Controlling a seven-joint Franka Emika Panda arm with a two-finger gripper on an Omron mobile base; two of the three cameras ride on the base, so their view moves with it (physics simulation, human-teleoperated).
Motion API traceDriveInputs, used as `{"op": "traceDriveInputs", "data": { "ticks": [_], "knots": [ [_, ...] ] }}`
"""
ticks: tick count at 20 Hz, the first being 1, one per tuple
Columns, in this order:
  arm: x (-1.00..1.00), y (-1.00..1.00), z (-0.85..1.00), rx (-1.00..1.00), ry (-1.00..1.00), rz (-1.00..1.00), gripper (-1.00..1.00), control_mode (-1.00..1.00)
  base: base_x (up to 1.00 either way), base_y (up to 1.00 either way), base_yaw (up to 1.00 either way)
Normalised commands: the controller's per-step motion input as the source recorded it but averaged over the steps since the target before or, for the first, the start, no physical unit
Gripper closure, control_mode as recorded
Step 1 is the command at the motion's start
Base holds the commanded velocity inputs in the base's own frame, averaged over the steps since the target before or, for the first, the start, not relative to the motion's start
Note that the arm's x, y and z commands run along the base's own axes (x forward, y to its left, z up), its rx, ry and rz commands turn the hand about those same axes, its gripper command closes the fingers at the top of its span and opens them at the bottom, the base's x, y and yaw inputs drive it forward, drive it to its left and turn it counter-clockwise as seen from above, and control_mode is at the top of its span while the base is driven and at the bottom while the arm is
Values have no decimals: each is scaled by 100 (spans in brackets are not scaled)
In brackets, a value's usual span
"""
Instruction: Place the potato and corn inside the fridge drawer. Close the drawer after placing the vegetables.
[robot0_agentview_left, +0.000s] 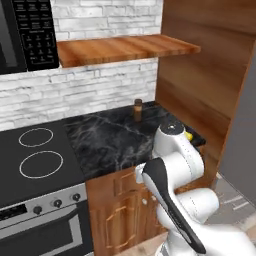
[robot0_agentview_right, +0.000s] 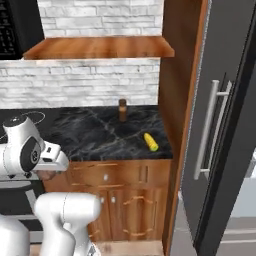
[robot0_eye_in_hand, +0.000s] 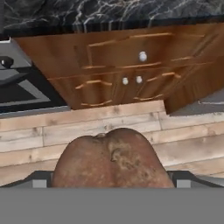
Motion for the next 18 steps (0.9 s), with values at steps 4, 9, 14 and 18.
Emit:
{"op": "traceDriveInputs", "data": {
  "ticks": [4,9,14,18],
  "knots": [
    [0,0,0,0,0,0,100,100,-100,-27,-55],
    [0,0,0,0,0,0,100,100,-59,-98,-28],
    [0,0,0,0,0,0,100,100,0,-100,-3],
    [0,0,0,0,0,0,100,100,0,-100,0]
  ]
}}
